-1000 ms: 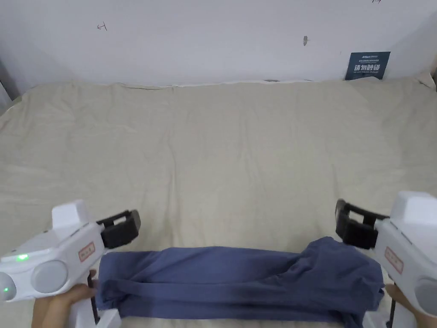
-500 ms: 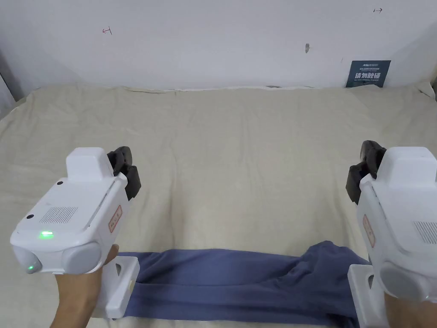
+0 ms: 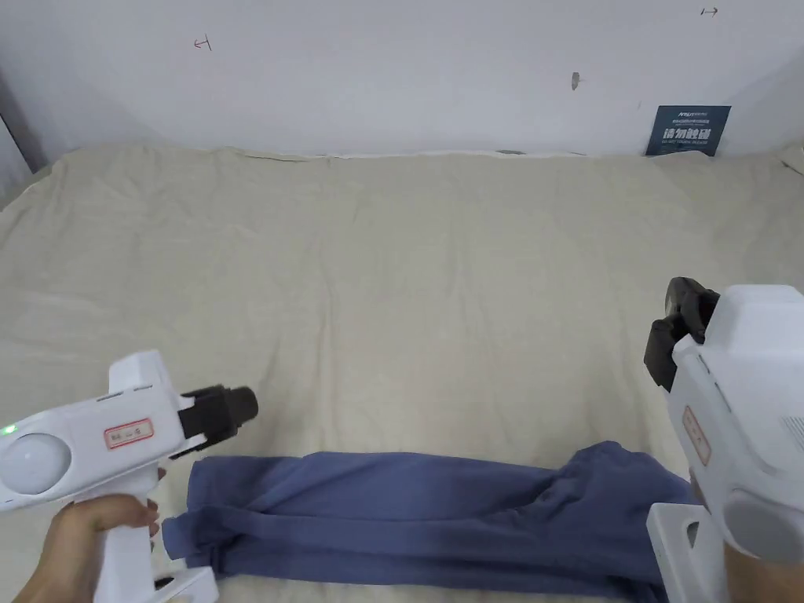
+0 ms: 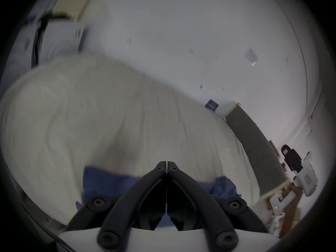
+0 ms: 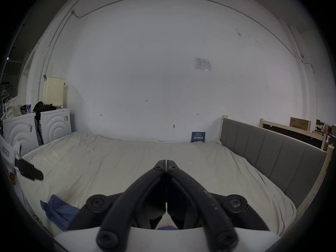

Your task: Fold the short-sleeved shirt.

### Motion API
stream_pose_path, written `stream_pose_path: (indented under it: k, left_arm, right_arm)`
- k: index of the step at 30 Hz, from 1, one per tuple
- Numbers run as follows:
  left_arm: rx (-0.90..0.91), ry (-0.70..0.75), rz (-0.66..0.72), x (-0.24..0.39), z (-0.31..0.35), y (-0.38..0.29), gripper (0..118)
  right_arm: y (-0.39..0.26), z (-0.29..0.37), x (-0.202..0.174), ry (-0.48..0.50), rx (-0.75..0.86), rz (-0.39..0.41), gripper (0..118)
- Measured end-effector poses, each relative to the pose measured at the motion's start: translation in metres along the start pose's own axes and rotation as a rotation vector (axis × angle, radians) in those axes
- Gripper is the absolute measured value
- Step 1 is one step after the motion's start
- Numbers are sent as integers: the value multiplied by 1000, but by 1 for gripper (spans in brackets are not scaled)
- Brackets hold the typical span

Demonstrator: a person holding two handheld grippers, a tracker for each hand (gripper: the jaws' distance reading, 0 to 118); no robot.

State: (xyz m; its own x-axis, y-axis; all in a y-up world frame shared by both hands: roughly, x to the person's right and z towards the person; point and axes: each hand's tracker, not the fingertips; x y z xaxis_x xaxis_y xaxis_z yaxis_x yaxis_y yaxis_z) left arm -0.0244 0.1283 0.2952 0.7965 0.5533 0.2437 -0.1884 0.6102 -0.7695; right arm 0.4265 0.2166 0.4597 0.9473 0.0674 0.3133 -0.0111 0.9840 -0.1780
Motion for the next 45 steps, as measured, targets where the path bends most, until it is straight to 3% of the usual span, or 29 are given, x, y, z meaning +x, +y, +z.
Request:
stream_pose_path:
  k: [5,9,11,13,14,15,18,20,21,22,25,26,30,33,35,40,45]
  left_arm:
    - [-144,38,42,-75,-10,-16,0]
    - [-137,57,143,-118,-12,-22,6]
    - [-165,27,199,-136,-13,-25,38]
    - [-188,21,244,-148,-19,-26,89]
    - [-188,25,241,-112,-8,-26,102]
    - [-196,25,254,-101,-8,-29,108]
    - [-166,39,213,-97,-16,-34,106]
    - [-179,26,224,-94,-25,-39,94]
    - [-185,23,229,-92,-30,-42,81]
    - [-192,25,229,-97,-35,-40,61]
    - [-221,110,146,-82,-49,-53,27]
    - [-228,133,121,-124,-61,-48,18]
    - [-197,114,169,-104,-68,-51,12]
    - [-191,163,67,-77,-61,-48,7]
    - [-161,171,-6,-85,-52,-35,6]
    - [-106,187,-18,-81,-14,-8,5]
    - [-75,319,-47,-107,20,14,5]
  right_arm:
    - [-10,-6,-5,13,-38,7,2]
    - [-16,-12,-11,19,-66,20,2]
    - [-18,-15,-12,24,-78,19,2]
    - [-20,-18,-15,26,-89,18,2]
    - [-21,-19,-16,27,-95,20,2]
    - [-23,-21,-17,27,-103,23,2]
    - [-28,-25,-20,31,-125,26,2]
    - [-30,-27,-21,34,-139,27,2]
    - [-31,-28,-21,33,-144,25,2]
    - [-32,-29,-20,33,-148,24,2]
    - [-33,-30,-18,31,-162,25,2]
    - [-33,-30,-17,29,-164,24,2]
    - [-32,-28,-10,20,-163,12,2]
    - [-29,-28,-6,19,-162,7,2]
    - [-27,-27,-5,19,-155,8,2]
    - [-21,-26,-4,24,-133,-2,2]
    - [-19,-25,-5,34,-120,-10,2]
